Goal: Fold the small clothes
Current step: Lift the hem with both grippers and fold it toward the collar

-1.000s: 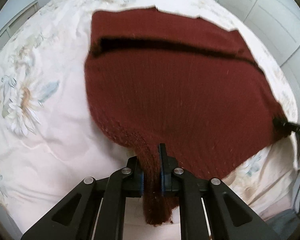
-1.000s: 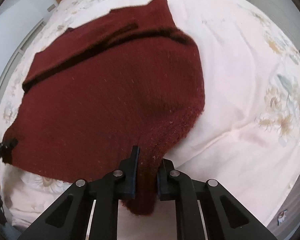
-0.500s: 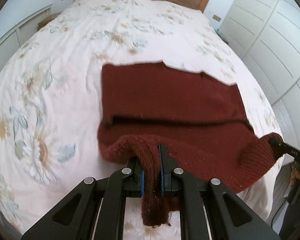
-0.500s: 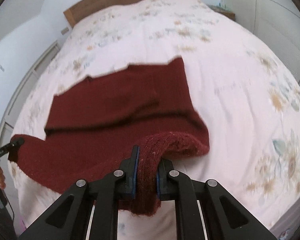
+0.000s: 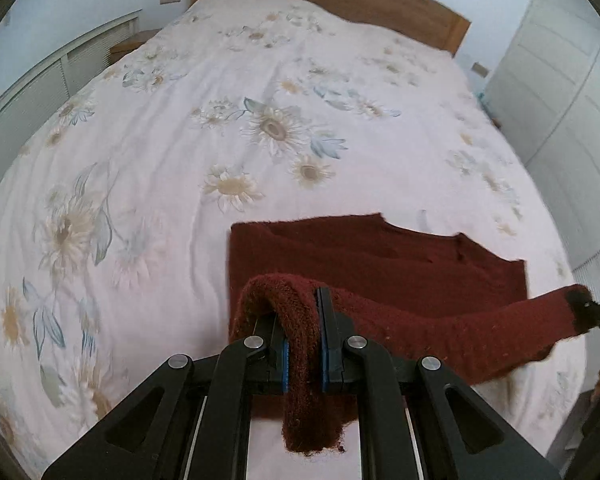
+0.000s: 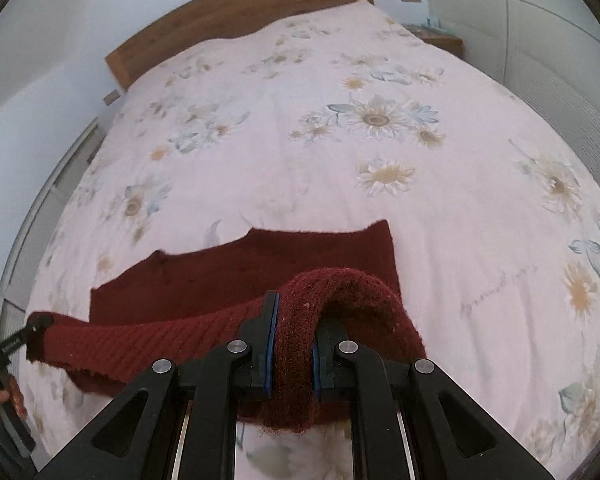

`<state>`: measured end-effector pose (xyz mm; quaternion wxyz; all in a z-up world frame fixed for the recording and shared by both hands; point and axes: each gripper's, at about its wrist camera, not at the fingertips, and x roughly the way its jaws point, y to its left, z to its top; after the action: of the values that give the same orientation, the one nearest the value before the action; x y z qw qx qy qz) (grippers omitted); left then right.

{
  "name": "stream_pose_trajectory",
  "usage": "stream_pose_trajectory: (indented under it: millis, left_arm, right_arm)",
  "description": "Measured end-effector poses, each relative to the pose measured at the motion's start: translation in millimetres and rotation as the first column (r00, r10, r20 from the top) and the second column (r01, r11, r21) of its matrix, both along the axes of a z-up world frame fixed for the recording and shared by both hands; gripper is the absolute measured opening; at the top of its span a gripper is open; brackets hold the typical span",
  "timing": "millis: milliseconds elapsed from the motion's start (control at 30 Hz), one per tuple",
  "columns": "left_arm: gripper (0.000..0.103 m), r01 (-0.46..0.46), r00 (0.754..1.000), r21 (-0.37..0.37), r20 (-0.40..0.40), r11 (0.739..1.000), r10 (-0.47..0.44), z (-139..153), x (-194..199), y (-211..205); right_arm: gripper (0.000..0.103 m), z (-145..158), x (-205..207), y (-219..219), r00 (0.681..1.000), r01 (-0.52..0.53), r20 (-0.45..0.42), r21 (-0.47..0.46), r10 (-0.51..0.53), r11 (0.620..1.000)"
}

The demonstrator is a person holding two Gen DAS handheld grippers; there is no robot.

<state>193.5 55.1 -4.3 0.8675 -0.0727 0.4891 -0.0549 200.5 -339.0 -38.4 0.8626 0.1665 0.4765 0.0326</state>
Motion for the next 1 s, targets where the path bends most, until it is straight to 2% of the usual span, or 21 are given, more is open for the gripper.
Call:
stream_pose_trajectory:
  millis: [267,400,567,667,733,800,867,900,933,967,1000]
  left_arm:
    - [0.009,-0.006,0.998,0.079,-0.067,0.997,0.011,-46,39,-6]
    - [0.010,-0.021,0.994,0.080,-0.102,0.997,0.029,-60,50,-2]
    - [0.012,0.014,0.992,0.159,-0.124,0.987,0.006,-75,56,-14]
    - [0.013,0.011,0.991,0.165,-0.135,0.986,0.011,-74,57,-17]
    - [0.016,0.007,0.989,0.153,-0.148,0.988,0.016,-72,60,-16]
    - [0.022,0.006,0.988,0.138,-0.154,0.990,0.016,-68,61,-17]
    - [0.047,0.007,0.990,0.110,-0.139,0.994,0.008,-61,59,-18]
    - [0.054,0.014,0.993,0.100,-0.121,0.995,-0.002,-55,57,-20]
    - [0.067,0.025,0.995,0.116,-0.101,0.993,-0.013,-48,54,-24]
    - [0.076,0.035,0.996,0.129,-0.085,0.991,-0.024,-42,52,-28]
    - [0.079,0.042,0.997,0.132,-0.071,0.990,-0.033,-37,50,-31]
  right_arm:
    - [0.013,-34,46,-2,0.996,0.033,-0.085,-0.021,-0.035,0.999]
    - [0.013,-50,58,-1,0.992,0.045,-0.120,-0.035,-0.048,0.998]
    - [0.016,-66,65,4,0.987,0.037,-0.157,-0.053,-0.045,0.998]
    - [0.032,-62,63,7,0.990,0.029,-0.135,-0.093,-0.041,0.995]
    - [0.061,-58,61,6,0.991,0.039,-0.121,-0.100,-0.051,0.994]
    - [0.071,-51,58,6,0.994,0.042,-0.101,-0.092,-0.052,0.995]
    - [0.074,-44,54,9,0.996,0.028,-0.081,-0.100,-0.036,0.995]
    - [0.080,-40,52,12,0.997,0.015,-0.072,-0.115,-0.023,0.993]
    - [0.082,-37,49,16,0.998,0.003,-0.062,-0.133,-0.011,0.991]
    - [0.083,-33,45,21,0.999,-0.009,-0.050,-0.154,0.002,0.988]
    - [0.084,-31,43,24,0.999,-0.017,-0.043,-0.164,0.010,0.986]
